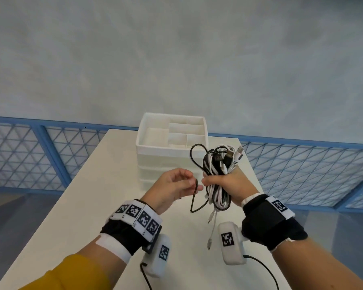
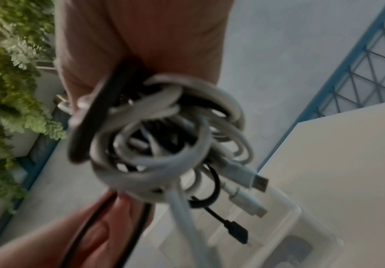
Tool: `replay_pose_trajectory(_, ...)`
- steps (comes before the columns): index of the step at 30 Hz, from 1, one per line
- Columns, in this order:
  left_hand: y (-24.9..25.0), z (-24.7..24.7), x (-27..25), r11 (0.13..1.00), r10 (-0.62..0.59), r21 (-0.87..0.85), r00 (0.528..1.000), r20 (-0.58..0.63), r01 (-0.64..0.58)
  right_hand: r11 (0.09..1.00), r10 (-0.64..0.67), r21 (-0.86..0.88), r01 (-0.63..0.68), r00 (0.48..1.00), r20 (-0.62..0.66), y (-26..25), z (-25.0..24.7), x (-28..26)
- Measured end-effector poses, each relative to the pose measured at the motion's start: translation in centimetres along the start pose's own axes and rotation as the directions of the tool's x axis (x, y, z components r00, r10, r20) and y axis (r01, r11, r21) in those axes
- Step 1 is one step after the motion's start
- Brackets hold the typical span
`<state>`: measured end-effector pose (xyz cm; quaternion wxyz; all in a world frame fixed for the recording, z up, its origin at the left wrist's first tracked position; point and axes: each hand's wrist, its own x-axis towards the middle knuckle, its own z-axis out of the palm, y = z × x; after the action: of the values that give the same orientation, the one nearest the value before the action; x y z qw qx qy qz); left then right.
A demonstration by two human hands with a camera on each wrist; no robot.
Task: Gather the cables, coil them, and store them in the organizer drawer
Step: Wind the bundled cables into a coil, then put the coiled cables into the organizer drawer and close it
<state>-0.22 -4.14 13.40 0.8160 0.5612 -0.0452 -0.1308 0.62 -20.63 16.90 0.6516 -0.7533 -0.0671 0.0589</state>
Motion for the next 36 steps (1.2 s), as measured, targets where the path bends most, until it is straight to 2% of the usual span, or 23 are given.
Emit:
replay_pose_trajectory(3, -0.3, 0.1, 0.5, 0.969, -0.126, -0.224, 0.989, -0.074, 0.107, 0.999, -0.032, 0.000, 0.032, 0.999, 0.017, 0.2, 0.4, 0.2)
replay_pose_trajectory(6, 0.5, -0.5, 0.9, 0.969, -0.136, -0.222, 0.986, -0.094, 0.112, 0.999, -0.034, -0.011, 0.034, 0.999, -0.010, 0.6, 0.3, 0.5)
replay_pose_trajectory(8, 0.9, -0.6, 0.8, 0.991, -0.080, -0.115, 0.993, -0.090, 0.069, 0.999, -0.025, 0.044, 0.024, 1.000, 0.016, 0.8, 0.5, 0.6)
replay_pose_trajectory(11, 0.9, 0.2, 0.2, 0.970, 0.129, 0.219, 0.988, -0.090, -0.107, 0.967, 0.046, 0.248, -0.055, 0.998, 0.042, 1.3, 0.8, 0.8)
replay_pose_trajectory(12, 0.7, 0.6, 0.1, 0.946, 0.189, 0.284, 0.977, -0.095, -0.156, 0.943, 0.077, 0.321, -0.088, 0.996, 0.046, 1.4, 0.9, 1.0)
replay_pose_trajectory(14, -0.1, 1.0, 0.2, 0.927, 0.258, 0.311, 0.958, -0.124, -0.210, 0.881, 0.135, 0.449, -0.150, 0.989, 0.065, 1.3, 0.9, 1.4)
replay_pose_trajectory(17, -1.3, 1.1, 0.3, 0.913, 0.278, 0.343, 0.952, -0.130, -0.220, 0.831, 0.185, 0.518, -0.201, 0.979, 0.083, 1.1, 1.0, 1.6)
replay_pose_trajectory(20, -1.8, 0.2, 1.1, 0.896, 0.211, 0.409, 0.976, -0.045, -0.174, 0.896, 0.162, 0.413, -0.161, 0.986, 0.034, 0.9, 1.0, 1.9)
replay_pose_trajectory(22, -2.0, -1.5, 2.8, 0.906, 0.106, 0.419, 0.990, -0.094, -0.057, 0.954, 0.134, 0.278, -0.111, 0.989, -0.067, 0.7, 1.0, 2.2)
replay_pose_trajectory(23, -2.0, -2.8, 3.8, 0.938, 0.028, 0.345, 0.983, -0.181, 0.037, 0.976, 0.113, 0.197, -0.090, 0.988, -0.109, 0.5, 0.9, 2.3)
replay_pose_trajectory(25, -2.1, -5.3, 5.8, 0.984, -0.170, -0.012, 0.925, -0.340, 0.176, 0.997, 0.066, 0.051, -0.060, 0.987, -0.149, 0.4, 0.7, 2.5)
replay_pose_trajectory(26, -1.9, -6.3, 6.6, 0.964, -0.253, -0.178, 0.886, -0.387, 0.197, 0.999, 0.043, -0.006, -0.044, 0.987, -0.152, 0.3, 0.7, 2.5)
replay_pose_trajectory(28, -2.0, -8.1, 8.0, 0.906, -0.369, -0.361, 0.827, -0.425, 0.219, 0.997, -0.007, -0.082, -0.005, 0.989, -0.149, 0.1, 0.7, 2.4)
replay_pose_trajectory(31, -1.9, -8.3, 8.9, 0.848, -0.425, -0.484, 0.824, -0.374, 0.217, 0.988, -0.065, -0.147, 0.047, 0.991, -0.120, -0.8, 0.9, 2.5)
replay_pose_trajectory(36, -2.9, -7.2, 8.5, 0.799, -0.406, -0.575, 0.862, -0.303, 0.175, 0.951, -0.169, -0.267, 0.157, 0.985, -0.019, -3.4, 1.1, 3.6)
